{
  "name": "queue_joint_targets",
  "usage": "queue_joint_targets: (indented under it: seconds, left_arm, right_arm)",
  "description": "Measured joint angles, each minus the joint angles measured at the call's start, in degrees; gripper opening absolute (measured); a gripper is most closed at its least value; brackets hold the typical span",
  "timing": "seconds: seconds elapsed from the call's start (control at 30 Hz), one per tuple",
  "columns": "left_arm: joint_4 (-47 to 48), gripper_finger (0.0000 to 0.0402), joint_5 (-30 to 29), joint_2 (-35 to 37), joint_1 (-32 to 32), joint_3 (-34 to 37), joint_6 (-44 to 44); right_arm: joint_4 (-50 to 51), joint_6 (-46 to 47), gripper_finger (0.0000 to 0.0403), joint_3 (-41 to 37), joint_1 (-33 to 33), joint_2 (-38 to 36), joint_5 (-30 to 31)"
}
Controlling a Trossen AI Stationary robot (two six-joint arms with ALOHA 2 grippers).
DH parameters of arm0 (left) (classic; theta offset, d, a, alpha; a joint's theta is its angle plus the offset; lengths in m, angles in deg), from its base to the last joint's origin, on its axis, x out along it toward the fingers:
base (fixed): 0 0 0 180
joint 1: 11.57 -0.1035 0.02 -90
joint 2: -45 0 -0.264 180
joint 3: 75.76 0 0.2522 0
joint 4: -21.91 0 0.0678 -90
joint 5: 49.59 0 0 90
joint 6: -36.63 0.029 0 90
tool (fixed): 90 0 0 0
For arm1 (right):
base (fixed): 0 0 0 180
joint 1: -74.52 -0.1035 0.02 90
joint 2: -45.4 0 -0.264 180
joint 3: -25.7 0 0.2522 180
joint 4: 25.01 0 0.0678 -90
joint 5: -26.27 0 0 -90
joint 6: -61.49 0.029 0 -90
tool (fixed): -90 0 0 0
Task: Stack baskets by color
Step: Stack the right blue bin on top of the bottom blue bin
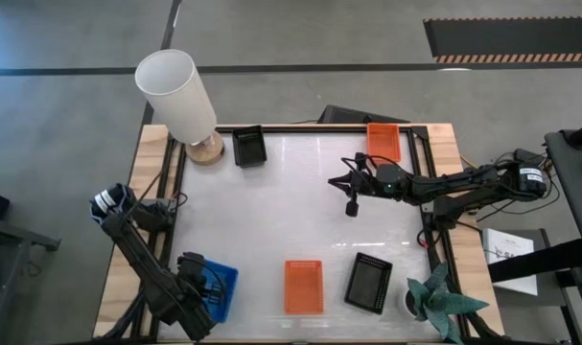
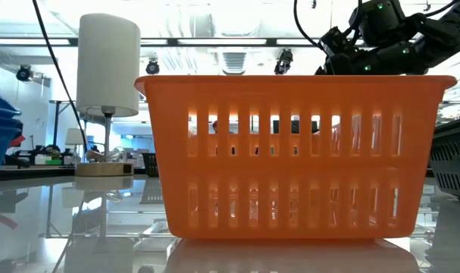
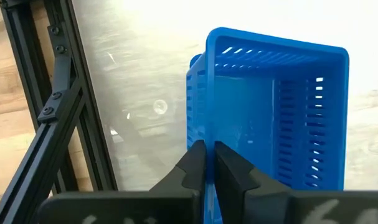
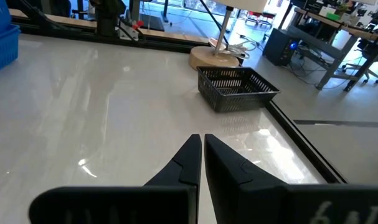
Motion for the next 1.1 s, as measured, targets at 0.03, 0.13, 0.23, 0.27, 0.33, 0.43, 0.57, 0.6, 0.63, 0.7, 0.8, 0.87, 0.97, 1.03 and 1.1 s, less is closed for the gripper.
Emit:
queue_joint_targets:
  seconds: [0.03,0.13,0.23,0.27,0.33,0.43,0.57,0.6,0.63,0.7,0.8,0.87,0.97,1.03,1.1]
  left_arm:
    - [-0.07,0.0001,-0.17,0.09,0.00,0.00,0.00]
    - [-0.81,0.0001,-2.39,0.45,0.02,0.00,0.13]
    - [-2.62,0.0001,-5.07,0.59,0.06,0.71,0.59]
    - [-3.28,0.0003,-5.10,0.59,0.10,1.24,0.59]
    - [-4.38,0.0011,-5.12,0.59,0.15,2.31,1.02]
    - [-6.65,0.0032,-4.93,0.59,0.22,4.18,3.14]
    - [-9.58,0.0069,-4.57,0.59,0.15,6.63,5.90]
    - [-10.17,0.0079,-4.53,0.59,0.15,7.10,6.16]
    - [-10.73,0.0089,-4.51,0.59,0.15,7.57,6.21]
    - [-11.90,0.0109,-4.42,0.59,0.15,8.52,6.24]
    - [-11.59,0.0134,-4.20,0.78,0.15,8.74,7.14]
    - [-10.73,0.0140,-4.20,1.63,0.03,8.72,7.48]
    - [-8.92,0.0133,-4.20,2.98,-0.24,8.41,7.48]
    - [-9.11,0.0113,-4.19,3.80,-0.28,8.61,7.45]
    - [-9.06,0.0078,-4.18,4.20,-0.28,8.71,7.48]
  right_arm:
    - [-0.01,0.00,0.0013,0.00,0.00,0.00,0.00]
    - [0.00,0.00,0.0013,0.00,-0.01,0.00,-0.01]
    - [0.00,0.00,0.0013,0.00,0.00,0.00,-0.02]
    - [0.00,0.00,0.0013,0.00,-0.01,0.00,-0.02]
    - [-0.02,0.00,0.0013,0.00,0.00,0.00,-0.02]
    - [0.00,0.00,0.0013,0.00,-0.01,0.00,-0.02]
    - [0.00,0.00,0.0013,0.00,-0.02,0.00,-0.02]
    - [0.00,0.00,0.0013,0.00,0.00,0.00,-0.02]
    - [0.00,0.00,0.0013,0.00,0.00,0.00,-0.02]
    - [0.00,0.00,0.0013,0.00,0.00,0.00,-0.02]
    - [0.00,0.00,0.0013,0.00,0.00,0.00,-0.01]
    - [-0.02,0.00,0.0013,0.00,0.00,0.00,-0.01]
    - [0.00,0.00,0.0013,0.00,0.00,0.00,0.00]
    - [-0.02,0.01,0.0013,0.00,0.00,0.00,0.00]
    - [-0.02,0.00,0.0013,0.00,0.00,0.00,0.00]
